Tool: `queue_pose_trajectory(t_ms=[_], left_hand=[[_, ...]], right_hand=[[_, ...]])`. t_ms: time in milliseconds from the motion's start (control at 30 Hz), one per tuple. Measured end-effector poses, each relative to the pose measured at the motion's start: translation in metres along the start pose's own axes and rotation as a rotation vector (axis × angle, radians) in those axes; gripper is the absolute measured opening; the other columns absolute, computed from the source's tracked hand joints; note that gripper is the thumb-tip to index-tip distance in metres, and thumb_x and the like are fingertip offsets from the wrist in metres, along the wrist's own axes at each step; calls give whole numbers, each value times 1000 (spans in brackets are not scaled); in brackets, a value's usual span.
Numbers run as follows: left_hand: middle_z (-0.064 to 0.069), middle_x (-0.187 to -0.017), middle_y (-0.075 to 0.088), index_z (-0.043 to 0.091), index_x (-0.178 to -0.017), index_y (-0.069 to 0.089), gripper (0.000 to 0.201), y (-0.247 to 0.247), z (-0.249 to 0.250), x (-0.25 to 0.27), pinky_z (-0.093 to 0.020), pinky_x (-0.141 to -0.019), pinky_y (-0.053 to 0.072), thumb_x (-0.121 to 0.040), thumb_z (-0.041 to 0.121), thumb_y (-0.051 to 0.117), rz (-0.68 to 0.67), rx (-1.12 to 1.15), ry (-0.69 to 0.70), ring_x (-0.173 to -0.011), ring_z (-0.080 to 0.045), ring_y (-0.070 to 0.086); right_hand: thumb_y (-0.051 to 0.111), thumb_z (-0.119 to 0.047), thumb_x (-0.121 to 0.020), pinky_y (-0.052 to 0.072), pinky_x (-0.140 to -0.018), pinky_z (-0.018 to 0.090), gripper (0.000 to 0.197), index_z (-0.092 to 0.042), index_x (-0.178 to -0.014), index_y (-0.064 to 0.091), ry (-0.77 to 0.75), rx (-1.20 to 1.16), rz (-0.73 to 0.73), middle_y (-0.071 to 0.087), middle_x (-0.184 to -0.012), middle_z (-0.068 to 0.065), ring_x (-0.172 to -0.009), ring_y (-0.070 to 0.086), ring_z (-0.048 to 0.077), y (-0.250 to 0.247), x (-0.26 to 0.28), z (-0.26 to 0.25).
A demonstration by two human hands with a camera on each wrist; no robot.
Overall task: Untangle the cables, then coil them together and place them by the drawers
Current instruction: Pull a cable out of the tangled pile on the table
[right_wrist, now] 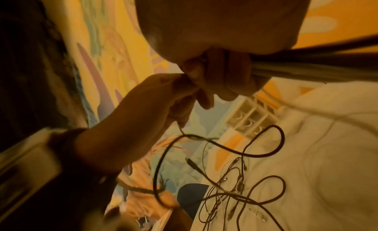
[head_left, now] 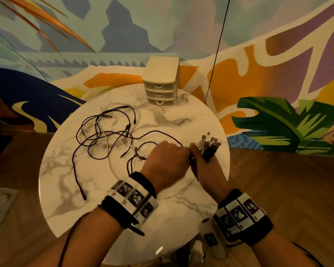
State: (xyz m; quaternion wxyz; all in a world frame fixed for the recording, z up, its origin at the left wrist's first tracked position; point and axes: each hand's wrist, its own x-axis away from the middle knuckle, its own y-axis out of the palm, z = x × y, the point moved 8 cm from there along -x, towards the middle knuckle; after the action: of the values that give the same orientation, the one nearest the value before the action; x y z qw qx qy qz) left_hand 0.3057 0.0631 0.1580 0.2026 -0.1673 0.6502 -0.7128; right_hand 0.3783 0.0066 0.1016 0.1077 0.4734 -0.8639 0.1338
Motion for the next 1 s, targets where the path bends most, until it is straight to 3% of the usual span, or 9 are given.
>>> queue_pose_trajectory(t_ms=[67, 200, 300, 433, 600, 733, 833, 933, 1000], left_hand=[[-7, -80, 63, 13, -98, 57, 24, 25, 9, 7, -32, -61, 31, -98, 28, 37, -50, 137, -19, -69, -27, 57], [-12, -83, 68, 13, -95, 59, 26, 80, -42, 22, -37, -63, 42, -96, 31, 41, -78, 345, -212, -78, -33, 61], [-12, -83, 70, 13, -89, 63, 20, 71, -100, 23, -35, -65, 43, -90, 25, 48, 66, 354, -301, -79, -35, 64], [-4, -69, 65, 16, -86, 61, 22, 43, -140, 16, -34, -62, 45, -88, 30, 44, 273, 392, -302, -66, -26, 60], [-3, -76, 64, 20, -83, 61, 27, 116, -121, 45, -35, -70, 44, -90, 34, 40, -60, 535, -327, -73, -23, 58], [1, -86, 69, 15, -95, 70, 28, 59, -135, 26, -19, -74, 42, -96, 32, 48, 233, 646, -376, -81, -13, 60], [-2, -85, 65, 10, -95, 70, 24, 19, -113, 6, -20, -72, 42, -96, 24, 50, 273, 616, -220, -80, -12, 57], [-3, -83, 53, 9, -86, 68, 25, 16, -80, -4, -30, -67, 38, -96, 25, 52, 145, 515, -125, -76, -18, 52], [-5, -88, 51, 12, -94, 68, 21, 20, -51, -5, -30, -65, 36, -95, 24, 51, 59, 392, -67, -81, -23, 53]], right_hand=[[49, -31, -96, 34, -58, 32, 34, -14, -68, 53, 26, 5, 1, 45, -58, 5, -59, 42, 19, 1, -7, 11], [39, -30, -100, 35, -51, 16, 39, -18, -87, 74, -55, 77, 40, 51, -54, -9, -52, 44, 7, -16, -8, 12], [35, -35, -100, 26, -41, 14, 45, -19, -91, 75, -108, -15, 102, 36, -45, -7, -39, 32, 5, -40, -9, -6], [37, -36, -100, 23, -38, 15, 49, -2, -94, 72, -201, -188, 213, 34, -41, -8, -36, 29, 5, -66, -12, -33], [34, -35, -101, 19, -40, 23, 49, -16, -80, 74, -254, -300, 277, 31, -40, -3, -40, 24, 12, -88, -10, -41], [34, -44, -99, 13, -45, 34, 52, -14, -88, 74, -219, -468, 410, 32, -38, -3, -37, 23, 15, -102, -14, -20], [30, -61, -92, 15, -42, 26, 62, -18, -95, 74, -87, -385, 283, 32, -41, -3, -37, 23, 10, -75, -12, -3], [32, -48, -97, 20, -37, 18, 54, -12, -100, 72, -11, -242, 72, 31, -44, -2, -37, 25, 5, -26, -1, 6], [40, -44, -97, 30, -43, 16, 42, -15, -93, 71, -6, -77, 10, 43, -45, -10, -41, 39, 4, -5, -2, 3]])
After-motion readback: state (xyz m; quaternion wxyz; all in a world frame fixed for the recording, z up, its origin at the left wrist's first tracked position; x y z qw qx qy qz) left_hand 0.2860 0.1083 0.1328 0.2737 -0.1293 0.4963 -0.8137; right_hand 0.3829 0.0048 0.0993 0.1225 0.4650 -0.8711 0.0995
